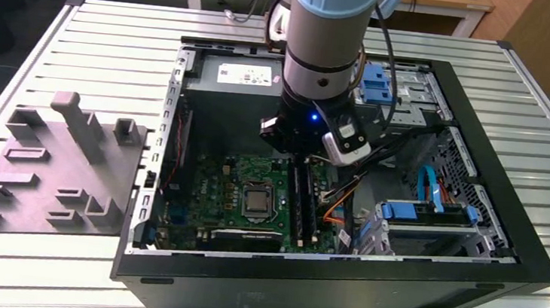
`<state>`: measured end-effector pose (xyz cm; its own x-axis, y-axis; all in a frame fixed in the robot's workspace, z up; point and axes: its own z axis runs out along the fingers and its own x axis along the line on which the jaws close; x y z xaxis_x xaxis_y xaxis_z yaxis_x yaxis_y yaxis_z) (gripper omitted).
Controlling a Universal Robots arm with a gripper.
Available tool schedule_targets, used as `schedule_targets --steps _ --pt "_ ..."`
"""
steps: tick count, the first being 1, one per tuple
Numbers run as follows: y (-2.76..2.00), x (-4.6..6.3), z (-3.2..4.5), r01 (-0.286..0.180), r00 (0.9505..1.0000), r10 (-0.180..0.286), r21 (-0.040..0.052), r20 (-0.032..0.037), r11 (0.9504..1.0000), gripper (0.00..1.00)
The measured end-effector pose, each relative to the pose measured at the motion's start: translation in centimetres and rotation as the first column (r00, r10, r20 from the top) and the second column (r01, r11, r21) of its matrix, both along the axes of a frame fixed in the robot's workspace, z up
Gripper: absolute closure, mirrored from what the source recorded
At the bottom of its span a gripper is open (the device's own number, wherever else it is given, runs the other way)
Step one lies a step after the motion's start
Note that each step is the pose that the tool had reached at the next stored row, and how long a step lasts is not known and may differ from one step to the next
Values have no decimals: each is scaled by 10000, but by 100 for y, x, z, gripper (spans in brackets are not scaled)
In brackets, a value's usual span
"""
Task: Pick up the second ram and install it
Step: 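Press down the second ram until it locks into place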
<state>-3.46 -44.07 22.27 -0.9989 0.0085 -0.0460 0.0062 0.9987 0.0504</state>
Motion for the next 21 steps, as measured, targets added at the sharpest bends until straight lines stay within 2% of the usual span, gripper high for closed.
schedule_targets --steps 21 --pt "0 -1 -46 0 10000 0 -4 2 10000 89"
